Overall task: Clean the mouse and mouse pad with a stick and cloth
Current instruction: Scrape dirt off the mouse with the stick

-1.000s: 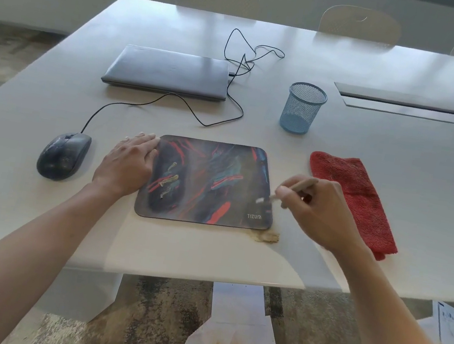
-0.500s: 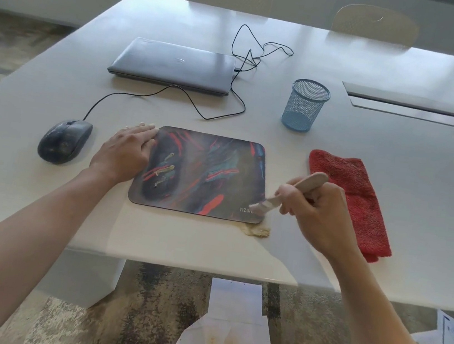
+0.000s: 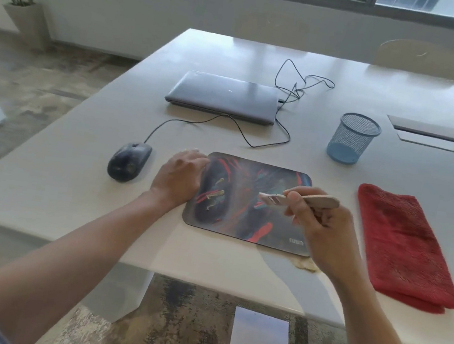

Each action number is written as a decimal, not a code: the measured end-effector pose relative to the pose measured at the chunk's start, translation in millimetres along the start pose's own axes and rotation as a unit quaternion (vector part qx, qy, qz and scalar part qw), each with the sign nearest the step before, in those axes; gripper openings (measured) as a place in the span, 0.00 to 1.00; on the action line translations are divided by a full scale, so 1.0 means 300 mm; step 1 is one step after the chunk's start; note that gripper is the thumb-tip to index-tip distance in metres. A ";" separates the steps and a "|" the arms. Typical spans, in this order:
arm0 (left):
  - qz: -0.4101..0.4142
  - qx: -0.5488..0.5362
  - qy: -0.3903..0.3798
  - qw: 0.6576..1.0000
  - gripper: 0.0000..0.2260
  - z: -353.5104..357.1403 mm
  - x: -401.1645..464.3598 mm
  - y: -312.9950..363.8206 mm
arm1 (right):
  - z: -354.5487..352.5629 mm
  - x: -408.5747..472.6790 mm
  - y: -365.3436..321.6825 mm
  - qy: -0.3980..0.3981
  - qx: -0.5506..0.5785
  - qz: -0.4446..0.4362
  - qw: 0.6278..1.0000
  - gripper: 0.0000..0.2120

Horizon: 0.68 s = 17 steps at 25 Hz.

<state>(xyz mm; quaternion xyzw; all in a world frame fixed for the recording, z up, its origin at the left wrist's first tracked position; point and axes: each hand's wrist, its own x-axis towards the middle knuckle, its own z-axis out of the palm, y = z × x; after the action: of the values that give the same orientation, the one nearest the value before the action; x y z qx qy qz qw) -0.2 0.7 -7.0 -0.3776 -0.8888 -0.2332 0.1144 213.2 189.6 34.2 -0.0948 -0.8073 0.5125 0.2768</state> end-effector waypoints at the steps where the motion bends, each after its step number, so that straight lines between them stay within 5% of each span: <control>1: 0.027 -0.005 -0.002 1.000 0.10 -0.009 -0.005 -0.002 | 0.032 0.010 -0.007 0.001 0.005 0.003 1.000 0.08; 7: 0.157 -0.083 0.005 0.984 0.14 -0.184 -0.010 -0.131 | 0.260 0.103 -0.075 0.026 -0.006 0.012 1.000 0.07; 11: 0.039 -0.110 -0.003 0.993 0.21 -0.331 0.033 -0.371 | 0.428 0.163 -0.110 0.044 -0.001 0.017 0.999 0.10; 17: 0.008 -0.144 -0.204 0.968 0.51 -0.357 0.002 -0.603 | 0.616 0.273 -0.150 0.013 -0.003 0.042 0.999 0.11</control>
<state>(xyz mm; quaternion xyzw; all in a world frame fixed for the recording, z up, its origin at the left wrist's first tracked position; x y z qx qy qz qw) -128.7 -162.1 26.7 -0.4372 -0.8472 -0.2754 -0.1233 50.6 61.7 43.0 -0.1366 -0.8004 0.5199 0.2653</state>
